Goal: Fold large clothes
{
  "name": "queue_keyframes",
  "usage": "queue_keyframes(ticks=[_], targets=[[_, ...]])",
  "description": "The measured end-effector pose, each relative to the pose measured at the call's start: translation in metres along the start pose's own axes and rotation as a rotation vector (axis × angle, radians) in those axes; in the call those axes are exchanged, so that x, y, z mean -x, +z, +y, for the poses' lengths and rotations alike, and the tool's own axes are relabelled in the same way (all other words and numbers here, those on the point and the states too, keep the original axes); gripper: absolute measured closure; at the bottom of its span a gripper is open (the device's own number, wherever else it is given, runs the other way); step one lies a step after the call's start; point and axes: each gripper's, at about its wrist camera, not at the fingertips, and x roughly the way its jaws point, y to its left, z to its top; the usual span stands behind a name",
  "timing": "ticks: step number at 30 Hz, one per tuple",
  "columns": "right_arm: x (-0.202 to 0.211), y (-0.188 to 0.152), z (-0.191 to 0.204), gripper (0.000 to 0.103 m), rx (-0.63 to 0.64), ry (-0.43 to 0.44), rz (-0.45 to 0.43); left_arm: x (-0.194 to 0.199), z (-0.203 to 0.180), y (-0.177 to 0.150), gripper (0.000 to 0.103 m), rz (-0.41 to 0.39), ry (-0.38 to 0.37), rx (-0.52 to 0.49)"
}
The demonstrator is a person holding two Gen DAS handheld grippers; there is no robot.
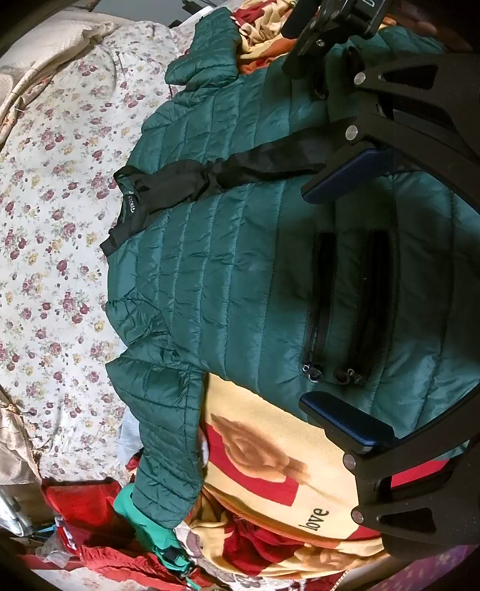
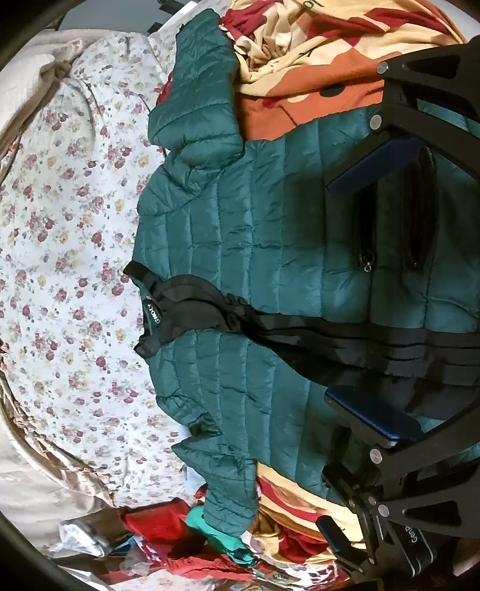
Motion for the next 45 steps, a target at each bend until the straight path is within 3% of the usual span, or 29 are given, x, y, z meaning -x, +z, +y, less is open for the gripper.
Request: queue_keyframes(ticks=[14,20,45], targets=[[-0.010,0.003,0.000,0.001,-0.013,0.017,0.040,-0.007,0.000,0.002,0.001,0.005,0.014,-0.004],[-0.012,-0.002,0.003,0.001,0.020,-0.004,0.005,-0.009,-0.002,0.002,0.001,0.009,0.011,-0.014],[-0.021,0.002,0.005,0.001,-0.009,0.037,0.096,-0.019,-0.005,0.003,0.002,0.044,-0.027,-0.062]])
